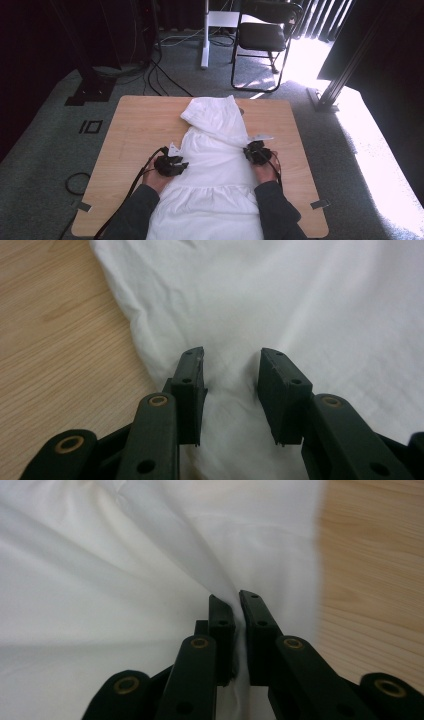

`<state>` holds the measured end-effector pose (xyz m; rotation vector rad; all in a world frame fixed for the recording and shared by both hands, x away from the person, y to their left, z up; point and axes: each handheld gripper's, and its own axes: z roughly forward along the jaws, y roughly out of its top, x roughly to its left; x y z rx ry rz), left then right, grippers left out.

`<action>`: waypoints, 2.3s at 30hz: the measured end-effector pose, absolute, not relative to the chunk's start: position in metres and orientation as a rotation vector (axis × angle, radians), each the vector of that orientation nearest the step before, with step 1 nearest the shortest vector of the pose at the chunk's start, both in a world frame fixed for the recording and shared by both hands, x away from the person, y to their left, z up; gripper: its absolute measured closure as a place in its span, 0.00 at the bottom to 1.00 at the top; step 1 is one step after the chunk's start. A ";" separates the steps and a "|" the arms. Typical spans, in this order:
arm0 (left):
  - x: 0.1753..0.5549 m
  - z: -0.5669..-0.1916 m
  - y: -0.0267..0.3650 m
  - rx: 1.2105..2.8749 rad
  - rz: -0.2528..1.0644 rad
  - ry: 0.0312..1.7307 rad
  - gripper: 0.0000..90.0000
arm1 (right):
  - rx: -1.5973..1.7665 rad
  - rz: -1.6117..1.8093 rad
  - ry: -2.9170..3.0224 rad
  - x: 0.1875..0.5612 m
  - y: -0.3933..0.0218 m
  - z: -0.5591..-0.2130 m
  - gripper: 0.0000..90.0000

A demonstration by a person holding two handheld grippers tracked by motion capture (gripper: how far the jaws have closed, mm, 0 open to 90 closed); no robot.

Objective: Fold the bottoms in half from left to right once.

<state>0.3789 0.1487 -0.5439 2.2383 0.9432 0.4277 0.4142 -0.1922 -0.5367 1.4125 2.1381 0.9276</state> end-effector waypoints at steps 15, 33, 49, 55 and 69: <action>0.417 -0.513 0.163 2.064 0.423 0.998 0.48 | 1.414 0.881 2.154 0.412 -0.202 -0.550 0.98; 0.368 -0.547 0.149 2.195 0.364 0.952 0.90 | 1.405 0.961 2.224 0.363 -0.212 -0.551 1.00; 0.327 -0.548 0.153 2.236 0.324 0.860 0.86 | 1.233 1.123 2.295 0.328 -0.193 -0.504 0.56; 0.327 -0.548 0.151 2.236 0.341 0.859 0.86 | 1.034 1.109 2.401 0.366 -0.125 -0.496 0.57; 0.324 -0.543 0.151 2.250 0.349 0.839 0.75 | 1.136 1.154 2.254 0.393 -0.138 -0.501 0.95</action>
